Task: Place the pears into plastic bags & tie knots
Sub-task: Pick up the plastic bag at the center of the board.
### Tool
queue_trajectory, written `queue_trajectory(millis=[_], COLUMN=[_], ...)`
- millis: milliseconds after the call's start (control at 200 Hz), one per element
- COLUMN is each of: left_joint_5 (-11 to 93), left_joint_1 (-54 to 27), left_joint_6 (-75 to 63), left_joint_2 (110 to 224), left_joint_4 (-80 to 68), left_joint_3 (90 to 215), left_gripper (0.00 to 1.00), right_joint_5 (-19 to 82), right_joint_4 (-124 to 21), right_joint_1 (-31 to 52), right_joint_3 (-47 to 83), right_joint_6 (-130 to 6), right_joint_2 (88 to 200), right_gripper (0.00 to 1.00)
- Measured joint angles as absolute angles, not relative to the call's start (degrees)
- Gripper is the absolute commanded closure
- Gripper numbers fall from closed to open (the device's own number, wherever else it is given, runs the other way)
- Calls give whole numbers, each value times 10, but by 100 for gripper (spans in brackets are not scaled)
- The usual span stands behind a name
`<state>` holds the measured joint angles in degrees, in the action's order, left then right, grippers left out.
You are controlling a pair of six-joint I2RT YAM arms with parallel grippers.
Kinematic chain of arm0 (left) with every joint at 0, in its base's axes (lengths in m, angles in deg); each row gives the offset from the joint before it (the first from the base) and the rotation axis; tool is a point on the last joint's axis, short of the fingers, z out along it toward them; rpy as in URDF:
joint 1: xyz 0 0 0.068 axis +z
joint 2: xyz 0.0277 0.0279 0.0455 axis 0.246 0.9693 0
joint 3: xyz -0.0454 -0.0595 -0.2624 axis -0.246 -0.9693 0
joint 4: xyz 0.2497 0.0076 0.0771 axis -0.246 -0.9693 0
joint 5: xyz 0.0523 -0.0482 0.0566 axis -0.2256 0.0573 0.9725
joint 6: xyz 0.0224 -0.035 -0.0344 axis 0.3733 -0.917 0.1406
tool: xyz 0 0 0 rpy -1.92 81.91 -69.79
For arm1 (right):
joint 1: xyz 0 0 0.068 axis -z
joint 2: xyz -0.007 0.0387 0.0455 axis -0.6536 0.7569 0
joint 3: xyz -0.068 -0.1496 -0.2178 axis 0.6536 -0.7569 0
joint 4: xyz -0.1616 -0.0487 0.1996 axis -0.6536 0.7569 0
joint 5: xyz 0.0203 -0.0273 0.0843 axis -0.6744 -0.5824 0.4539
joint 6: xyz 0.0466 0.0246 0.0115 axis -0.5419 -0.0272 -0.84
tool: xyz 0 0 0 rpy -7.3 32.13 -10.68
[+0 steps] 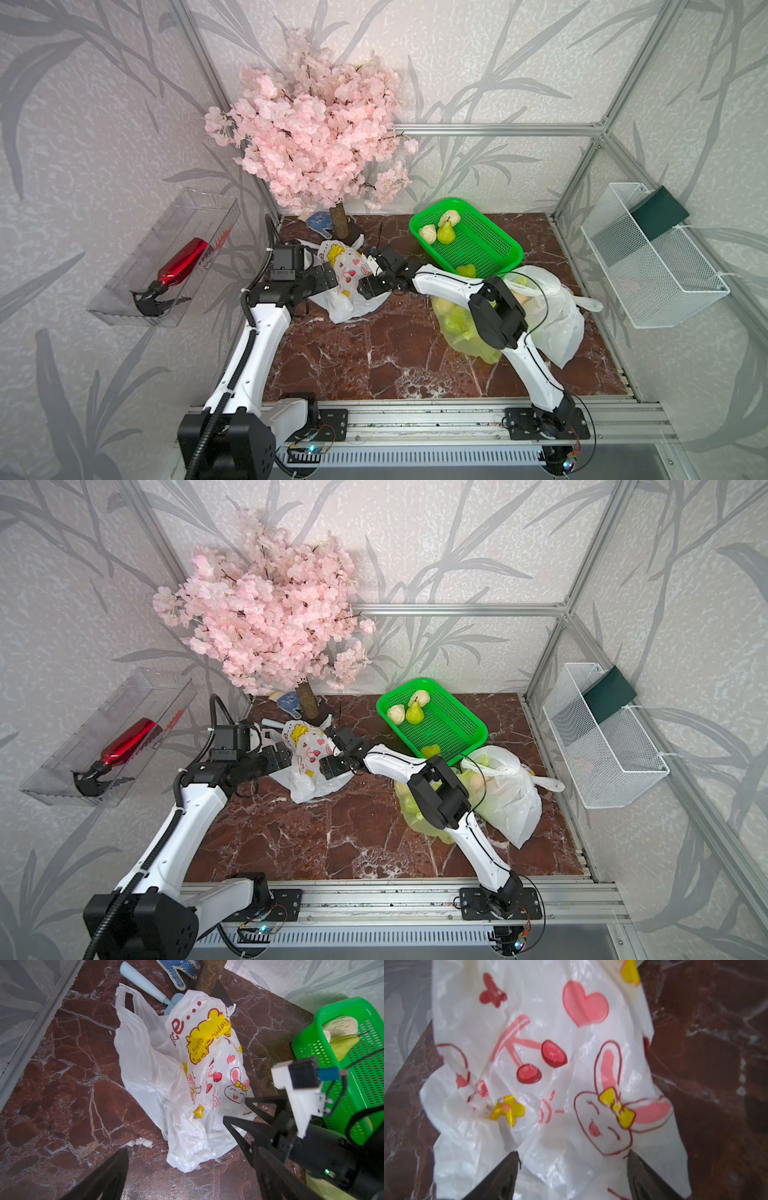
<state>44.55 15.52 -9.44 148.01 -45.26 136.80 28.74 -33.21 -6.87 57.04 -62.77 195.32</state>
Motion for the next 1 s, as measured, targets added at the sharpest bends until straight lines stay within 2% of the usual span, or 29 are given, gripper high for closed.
queue_trajectory(millis=[130, 380, 480, 580, 685, 805, 890, 975, 1000], left_joint_5=[437, 421, 409, 398, 390, 383, 380, 372, 369], left_joint_1=[159, 179, 184, 187, 191, 193, 193, 193, 193], left_joint_6=[-94, -94, -95, -97, -104, -116, -127, -137, -142], left_joint_2=[1469, 1447, 1447, 1449, 1458, 1477, 1487, 1488, 1487], left_joint_4=[-454, -454, -455, -455, -455, -464, -474, -479, -480], left_joint_3=[1368, 1368, 1368, 1368, 1368, 1379, 1390, 1394, 1394], left_gripper=[4, 16, 18, 20, 23, 25, 25, 26, 26], right_joint_5=[248, 208, 200, 215, 265, 322, 347, 369, 376], right_joint_4=[-276, -225, -209, -187, -168, -168, -206, -226, -232], right_joint_1=[-66, -55, -48, -37, -28, -22, -24, -28, -29], right_joint_3=[695, 771, 835, 910, 975, 941, 885, 827, 809], right_joint_6=[-611, -581, -567, -563, -564, -567, -564, -558, -561], right_joint_2=[2017, 2040, 2070, 2113, 2162, 2167, 2149, 2120, 2111], right_gripper=[17, 13, 3, 3, 9, 20, 39, 63, 66])
